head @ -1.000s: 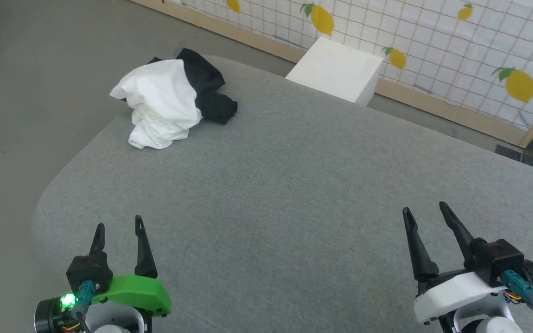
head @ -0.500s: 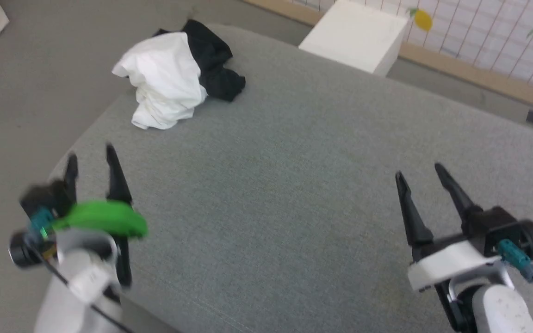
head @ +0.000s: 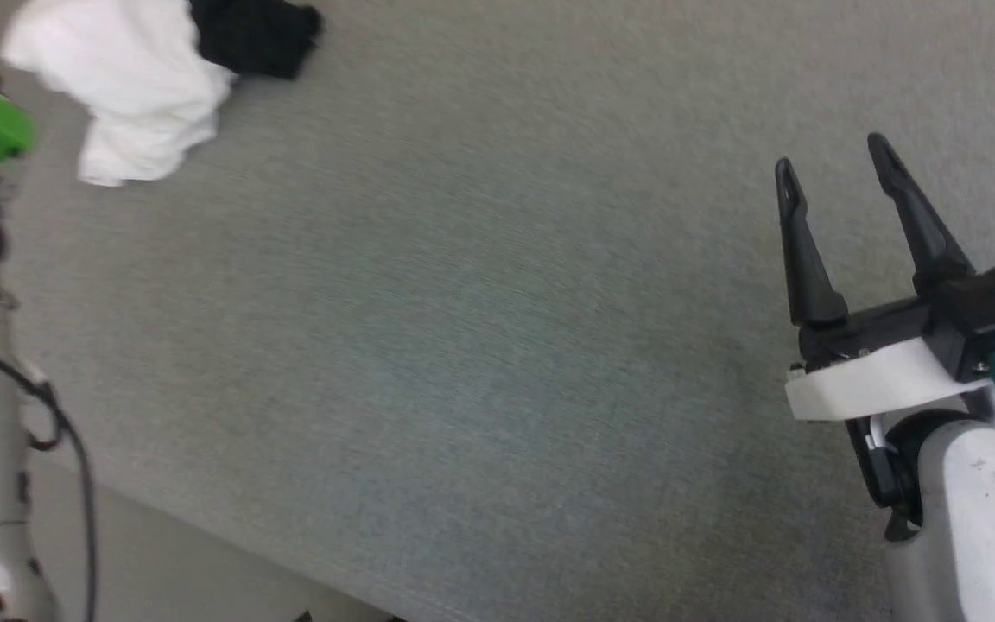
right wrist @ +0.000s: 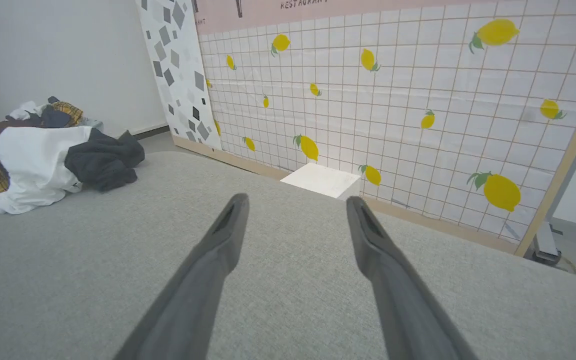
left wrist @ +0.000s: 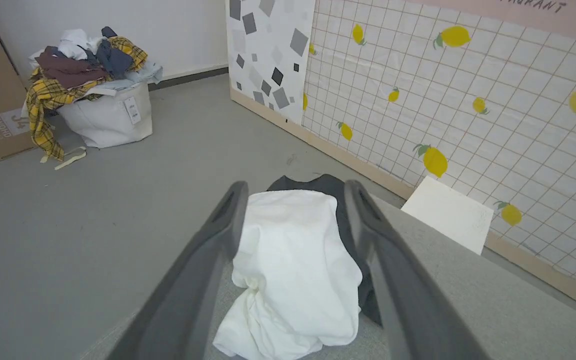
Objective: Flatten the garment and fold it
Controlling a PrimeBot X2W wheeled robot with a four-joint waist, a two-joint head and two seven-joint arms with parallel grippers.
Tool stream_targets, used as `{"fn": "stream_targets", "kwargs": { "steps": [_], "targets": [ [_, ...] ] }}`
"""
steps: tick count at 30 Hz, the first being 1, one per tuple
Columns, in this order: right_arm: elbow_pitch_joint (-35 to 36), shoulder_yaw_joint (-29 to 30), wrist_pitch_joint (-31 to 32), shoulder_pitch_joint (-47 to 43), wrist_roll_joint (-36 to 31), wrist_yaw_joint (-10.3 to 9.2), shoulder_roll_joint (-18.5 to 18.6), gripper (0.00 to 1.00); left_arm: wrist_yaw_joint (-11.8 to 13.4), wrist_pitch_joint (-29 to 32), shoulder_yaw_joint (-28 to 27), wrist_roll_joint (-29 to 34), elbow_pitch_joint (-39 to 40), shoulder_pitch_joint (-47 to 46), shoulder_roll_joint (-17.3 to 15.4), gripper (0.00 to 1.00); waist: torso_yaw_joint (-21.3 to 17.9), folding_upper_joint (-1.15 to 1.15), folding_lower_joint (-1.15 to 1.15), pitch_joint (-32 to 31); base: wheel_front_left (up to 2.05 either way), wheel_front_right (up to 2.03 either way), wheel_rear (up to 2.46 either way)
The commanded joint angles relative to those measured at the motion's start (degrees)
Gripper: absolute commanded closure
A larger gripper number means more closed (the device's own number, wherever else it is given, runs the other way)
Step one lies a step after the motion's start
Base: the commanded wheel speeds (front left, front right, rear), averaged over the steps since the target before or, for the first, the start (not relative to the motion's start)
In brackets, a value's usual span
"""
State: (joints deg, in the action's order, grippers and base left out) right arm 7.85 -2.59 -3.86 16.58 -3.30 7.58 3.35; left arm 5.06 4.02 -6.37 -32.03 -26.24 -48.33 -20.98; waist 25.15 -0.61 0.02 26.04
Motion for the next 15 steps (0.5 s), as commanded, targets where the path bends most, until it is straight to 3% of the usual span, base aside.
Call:
{"fn": "stream_targets", "kwargs": {
  "steps": [1, 6, 15],
  "targets": [
    [0.5, 0.1, -0.4, 0.8, -0.3, -0.09, 0.2, 0.0, -0.5, 1.7, -0.3, -0.8, -0.8, -0.8, -1.6, 0.0, -10.9, 0.61, -0.02, 13.9, 0.0, 0.0, 0.0],
    [1.2, 0.7, -1.0, 1.5, -0.4, -0.09, 0.3, 0.0, 0.6, 12.4, -1.9, -3.5, -2.9, -1.5, -6.0, 0.0, -13.4, 0.61, -0.02, 17.2, 0.0, 0.0, 0.0],
    [0.3, 1.2, -2.3, 1.0, -0.1, -0.09, 0.0, 0.0, 4.8, 22.1, -4.1, -6.7, -3.1, 1.1, -7.2, 0.0, -14.5, 0.61, -0.02, 17.7, 0.0, 0.0, 0.0]
  ]
}}
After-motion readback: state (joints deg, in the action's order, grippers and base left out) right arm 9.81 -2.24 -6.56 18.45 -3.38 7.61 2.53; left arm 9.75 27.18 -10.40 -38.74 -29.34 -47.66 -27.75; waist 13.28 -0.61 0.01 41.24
